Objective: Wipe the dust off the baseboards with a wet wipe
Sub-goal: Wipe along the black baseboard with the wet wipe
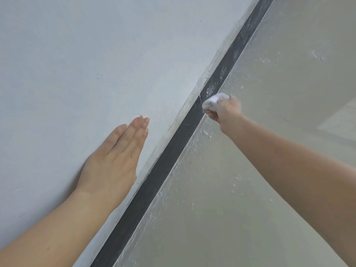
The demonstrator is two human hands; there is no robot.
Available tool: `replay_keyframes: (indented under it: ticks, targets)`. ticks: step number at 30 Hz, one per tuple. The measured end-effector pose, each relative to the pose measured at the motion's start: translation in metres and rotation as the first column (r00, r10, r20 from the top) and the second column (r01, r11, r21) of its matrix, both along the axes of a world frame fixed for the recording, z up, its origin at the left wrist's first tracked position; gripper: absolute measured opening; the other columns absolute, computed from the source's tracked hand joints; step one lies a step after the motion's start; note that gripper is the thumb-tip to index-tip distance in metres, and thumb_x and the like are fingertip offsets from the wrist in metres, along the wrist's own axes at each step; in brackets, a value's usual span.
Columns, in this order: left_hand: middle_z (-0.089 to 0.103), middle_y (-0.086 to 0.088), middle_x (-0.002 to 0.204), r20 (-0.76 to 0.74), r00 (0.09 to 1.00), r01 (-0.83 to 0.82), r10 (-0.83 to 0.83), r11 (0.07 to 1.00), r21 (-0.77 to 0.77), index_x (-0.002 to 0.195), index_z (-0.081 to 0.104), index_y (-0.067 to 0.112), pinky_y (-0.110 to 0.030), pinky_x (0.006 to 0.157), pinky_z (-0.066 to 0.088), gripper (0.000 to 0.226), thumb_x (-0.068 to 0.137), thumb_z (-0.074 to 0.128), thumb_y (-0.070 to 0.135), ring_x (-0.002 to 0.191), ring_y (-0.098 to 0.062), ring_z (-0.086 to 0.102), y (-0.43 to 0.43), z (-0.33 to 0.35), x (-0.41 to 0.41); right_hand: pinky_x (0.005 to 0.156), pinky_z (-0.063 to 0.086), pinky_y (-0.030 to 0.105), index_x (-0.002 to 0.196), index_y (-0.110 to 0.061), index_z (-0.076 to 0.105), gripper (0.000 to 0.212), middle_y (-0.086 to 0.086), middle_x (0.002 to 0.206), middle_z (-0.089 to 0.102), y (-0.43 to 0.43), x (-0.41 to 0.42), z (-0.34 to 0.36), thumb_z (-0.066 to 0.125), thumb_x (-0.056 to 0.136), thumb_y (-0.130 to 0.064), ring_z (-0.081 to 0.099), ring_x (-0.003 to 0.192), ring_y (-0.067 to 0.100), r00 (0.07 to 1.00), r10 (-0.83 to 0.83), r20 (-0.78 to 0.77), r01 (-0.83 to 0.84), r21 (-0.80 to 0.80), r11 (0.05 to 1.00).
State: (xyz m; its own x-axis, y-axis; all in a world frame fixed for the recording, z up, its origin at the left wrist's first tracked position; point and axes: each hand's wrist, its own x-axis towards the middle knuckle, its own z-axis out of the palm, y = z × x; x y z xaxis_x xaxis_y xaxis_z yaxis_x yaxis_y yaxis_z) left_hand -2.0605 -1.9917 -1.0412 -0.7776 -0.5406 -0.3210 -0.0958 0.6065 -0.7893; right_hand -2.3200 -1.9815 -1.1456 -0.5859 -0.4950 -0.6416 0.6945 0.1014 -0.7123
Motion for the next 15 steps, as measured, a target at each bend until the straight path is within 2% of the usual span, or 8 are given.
replay_keyframes:
  ticks: [3, 5, 6, 10, 11, 12, 14, 15]
  targets:
    - [-0.052, -0.024, 0.134, -0.015, 1.0, -0.017, 0.017, 1.0, 0.011, 0.13, -0.041, -0.008, -0.049, 0.098, -0.036, 0.076, 0.096, 0.011, 0.034, 0.128, -0.034, -0.043, -0.001, -0.002, -0.003, 0.042, 0.049, 0.019, 0.122, 0.002, 0.052, 0.033, 0.003, 0.064, 0.058, 0.011, 0.026, -0.009, 0.048, 0.09, -0.001, 0.057, 0.046, 0.01, 0.973, 0.228, -0.029, -0.22, 0.17, 0.961]
    - [-0.049, -0.024, 0.137, -0.028, 1.0, 0.013, -0.013, 1.0, -0.003, 0.132, -0.039, -0.008, -0.048, 0.099, -0.036, 0.076, 0.095, 0.012, 0.035, 0.129, -0.034, -0.041, -0.003, -0.004, -0.002, 0.038, 0.044, 0.017, 0.099, -0.003, 0.062, 0.017, 0.003, 0.053, 0.06, 0.019, 0.058, -0.013, 0.052, 0.086, 0.0, 0.053, 0.036, 0.01, 0.898, 0.441, 0.006, -0.429, 0.241, 0.871]
    - [-0.047, -0.025, 0.138, -0.034, 0.999, 0.035, -0.036, 0.999, -0.014, 0.133, -0.038, -0.008, -0.048, 0.1, -0.035, 0.077, 0.095, 0.013, 0.036, 0.131, -0.034, -0.04, -0.003, -0.005, -0.001, 0.043, 0.044, 0.02, 0.087, -0.007, 0.061, 0.01, 0.004, 0.055, 0.059, 0.023, 0.073, -0.015, 0.052, 0.087, -0.002, 0.053, 0.041, 0.012, 0.854, 0.519, 0.031, -0.512, 0.223, 0.83]
    - [-0.042, -0.025, 0.142, -0.067, 0.994, 0.081, -0.084, 0.996, -0.045, 0.136, -0.034, -0.008, -0.047, 0.103, -0.033, 0.079, 0.094, 0.014, 0.038, 0.134, -0.034, -0.035, -0.003, -0.006, 0.0, 0.066, 0.05, 0.024, 0.065, -0.018, 0.043, 0.029, 0.002, 0.075, 0.054, 0.019, 0.103, -0.035, 0.048, 0.091, -0.005, 0.055, 0.066, 0.016, 0.797, 0.592, 0.119, -0.602, 0.209, 0.77]
    - [-0.041, -0.025, 0.143, -0.077, 0.992, 0.094, -0.097, 0.994, -0.049, 0.137, -0.033, -0.008, -0.047, 0.104, -0.032, 0.079, 0.093, 0.015, 0.038, 0.135, -0.034, -0.033, -0.004, -0.006, 0.001, 0.072, 0.049, 0.023, 0.063, -0.02, 0.039, 0.033, -0.002, 0.078, 0.052, 0.01, 0.097, -0.032, 0.052, 0.089, -0.005, 0.054, 0.073, 0.014, 0.784, 0.618, 0.056, -0.599, 0.328, 0.731]
    - [-0.038, -0.025, 0.145, -0.084, 0.99, 0.11, -0.114, 0.993, -0.051, 0.138, -0.031, -0.008, -0.047, 0.106, -0.03, 0.079, 0.093, 0.016, 0.038, 0.137, -0.034, -0.031, -0.005, -0.007, 0.002, 0.074, 0.046, 0.023, 0.063, -0.02, 0.039, 0.033, -0.004, 0.075, 0.048, 0.007, 0.093, -0.03, 0.054, 0.087, -0.005, 0.051, 0.079, 0.014, 0.659, 0.731, -0.179, -0.593, 0.473, 0.651]
    - [-0.034, -0.024, 0.147, -0.08, 0.989, 0.122, -0.126, 0.991, -0.056, 0.14, -0.027, -0.008, -0.047, 0.108, -0.028, 0.079, 0.093, 0.017, 0.037, 0.139, -0.033, -0.027, -0.006, -0.008, 0.003, 0.073, 0.04, 0.023, 0.077, -0.018, 0.047, 0.019, -0.003, 0.068, 0.038, 0.0, 0.072, -0.019, 0.051, 0.087, -0.004, 0.047, 0.085, 0.016, 0.479, 0.82, -0.313, -0.484, 0.685, 0.545]
    - [-0.035, -0.024, 0.146, -0.067, 0.991, 0.114, -0.119, 0.991, -0.063, 0.14, -0.028, -0.008, -0.047, 0.107, -0.029, 0.078, 0.093, 0.017, 0.036, 0.138, -0.033, -0.028, -0.005, -0.008, 0.003, 0.072, 0.038, 0.023, 0.085, -0.017, 0.05, 0.015, -0.003, 0.068, 0.038, -0.006, 0.058, -0.013, 0.05, 0.086, -0.002, 0.047, 0.086, 0.017, 0.463, 0.819, -0.34, -0.467, 0.692, 0.551]
